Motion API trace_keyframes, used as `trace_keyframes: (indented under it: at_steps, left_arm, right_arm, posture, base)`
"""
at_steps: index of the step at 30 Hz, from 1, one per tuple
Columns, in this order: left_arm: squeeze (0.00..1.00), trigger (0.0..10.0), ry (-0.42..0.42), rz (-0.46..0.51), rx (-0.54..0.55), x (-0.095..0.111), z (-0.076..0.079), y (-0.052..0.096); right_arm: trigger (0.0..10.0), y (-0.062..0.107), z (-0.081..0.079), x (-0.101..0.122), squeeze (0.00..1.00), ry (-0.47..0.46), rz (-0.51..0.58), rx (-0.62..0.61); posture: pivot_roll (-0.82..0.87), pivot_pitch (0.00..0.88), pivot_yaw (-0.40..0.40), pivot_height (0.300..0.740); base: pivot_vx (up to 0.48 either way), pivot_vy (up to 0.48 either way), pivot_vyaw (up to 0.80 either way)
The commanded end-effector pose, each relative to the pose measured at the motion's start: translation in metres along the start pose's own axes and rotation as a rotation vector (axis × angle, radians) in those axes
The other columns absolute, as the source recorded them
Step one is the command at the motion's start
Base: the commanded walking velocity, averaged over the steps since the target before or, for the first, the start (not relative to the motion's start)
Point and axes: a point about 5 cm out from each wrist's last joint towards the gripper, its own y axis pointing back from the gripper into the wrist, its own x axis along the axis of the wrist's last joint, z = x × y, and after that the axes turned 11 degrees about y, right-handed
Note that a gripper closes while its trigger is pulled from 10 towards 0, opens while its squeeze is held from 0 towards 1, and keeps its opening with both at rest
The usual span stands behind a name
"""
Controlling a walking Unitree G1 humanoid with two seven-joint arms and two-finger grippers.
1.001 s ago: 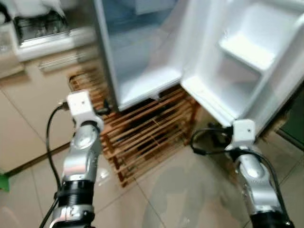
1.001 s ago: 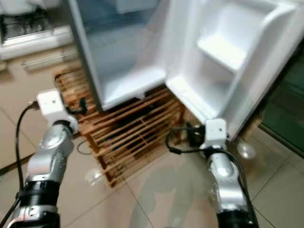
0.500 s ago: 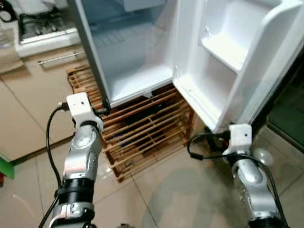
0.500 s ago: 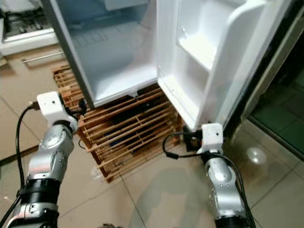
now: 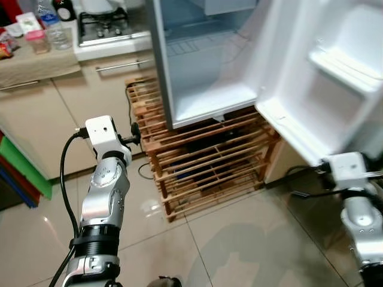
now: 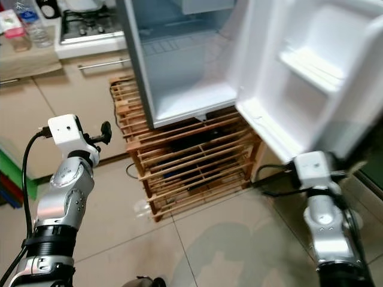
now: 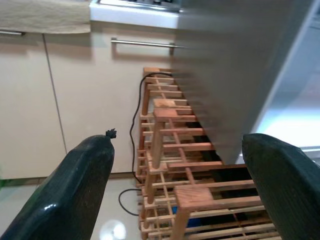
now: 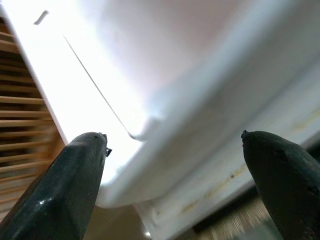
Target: Restocking fridge
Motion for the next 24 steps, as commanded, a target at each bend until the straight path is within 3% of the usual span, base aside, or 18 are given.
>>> trace_keyframes:
  at_steps: [1, 2, 3, 4, 7, 10, 11, 12, 13, 15, 19, 23, 24]
  left_arm:
    - [0.0, 10.0, -0.001, -0.008, -0.025, -0.001, 0.003, -0.001]
    - [0.0, 10.0, -0.001, -0.008, -0.025, -0.001, 0.003, -0.001]
    - [0.0, 10.0, -0.003, -0.008, -0.025, -0.001, 0.003, -0.001]
    - [0.0, 10.0, -0.016, -0.01, -0.025, -0.001, 0.002, -0.001]
    - [0.0, 10.0, -0.034, -0.018, -0.041, -0.003, 0.003, -0.002]
    - [0.0, 10.0, -0.049, -0.034, -0.203, -0.006, 0.02, 0.002]
    - [0.0, 10.0, -0.049, -0.034, -0.203, -0.006, 0.02, 0.002]
    - [0.0, 10.0, -0.007, -0.019, -0.251, -0.005, 0.021, 0.006]
    - [0.0, 10.0, 0.008, -0.012, -0.243, -0.005, 0.019, 0.007]
    - [0.0, 10.0, 0.035, -0.003, -0.145, -0.002, 0.004, 0.005]
    - [0.0, 10.0, 0.016, 0.017, -0.11, 0.002, -0.005, 0.007]
    - [0.0, 10.0, -0.071, -0.008, -0.074, -0.004, -0.018, 0.01]
    - [0.0, 10.0, -0.144, -0.056, -0.038, -0.013, -0.031, 0.015]
  right_arm:
    - [10.0, 0.002, -0.001, 0.009, 0.0, -0.094, 0.052, 0.006]
    - [10.0, 0.002, -0.001, 0.009, 0.0, -0.094, 0.052, 0.006]
    - [10.0, 0.007, -0.015, 0.028, 0.0, -0.192, 0.164, 0.087]
    - [10.0, 0.012, -0.024, 0.039, 0.0, -0.245, 0.207, 0.129]
    - [10.0, 0.022, -0.044, 0.059, 0.0, -0.357, 0.259, 0.231]
    - [10.0, 0.033, -0.071, 0.08, 0.0, -0.455, 0.304, 0.39]
    - [10.0, 0.033, -0.071, 0.08, 0.0, -0.455, 0.304, 0.39]
    - [10.0, 0.038, -0.085, 0.092, 0.0, -0.523, 0.317, 0.483]
    - [10.0, 0.04, -0.089, 0.096, 0.0, -0.552, 0.322, 0.515]
    - [10.0, 0.042, -0.095, 0.099, 0.0, -0.61, 0.31, 0.575]
    - [10.0, 0.041, -0.093, 0.096, 0.0, -0.636, 0.29, 0.589]
    - [10.0, 0.036, -0.091, 0.087, 0.0, -0.634, 0.252, 0.566]
    - [10.0, 0.034, -0.089, 0.083, 0.0, -0.62, 0.237, 0.543]
  posture:
    - [-0.12, 0.0, 0.064, 0.74]
    - [-0.12, 0.0, 0.064, 0.74]
    - [-0.12, 0.0, 0.065, 0.74]
    - [-0.12, 0.0, 0.065, 0.74]
    - [-0.12, 0.0, 0.065, 0.74]
    - [-0.12, 0.0, 0.069, 0.74]
    - [-0.12, 0.0, 0.069, 0.74]
    - [-0.11, 0.0, 0.066, 0.74]
    - [-0.11, 0.0, 0.066, 0.74]
    - [-0.09, 0.0, 0.053, 0.74]
    - [-0.08, 0.0, 0.036, 0.74]
    - [-0.07, 0.0, 0.025, 0.74]
    - [-0.07, 0.0, 0.019, 0.74]
  base:
    - [0.0, 0.0, 0.0]
    - [0.0, 0.0, 0.0]
    - [0.0, 0.0, 0.0]
    - [0.0, 0.0, 0.0]
    - [0.0, 0.0, 0.0]
    - [0.0, 0.0, 0.43]
    - [0.0, 0.0, 0.66]
    - [0.0, 0.0, 0.55]
    - [0.0, 0.0, 0.55]
    - [0.0, 0.234, 0.49]
    - [0.0, 0.471, 0.45]
    - [0.0, 0.479, 0.45]
    - [0.0, 0.48, 0.44]
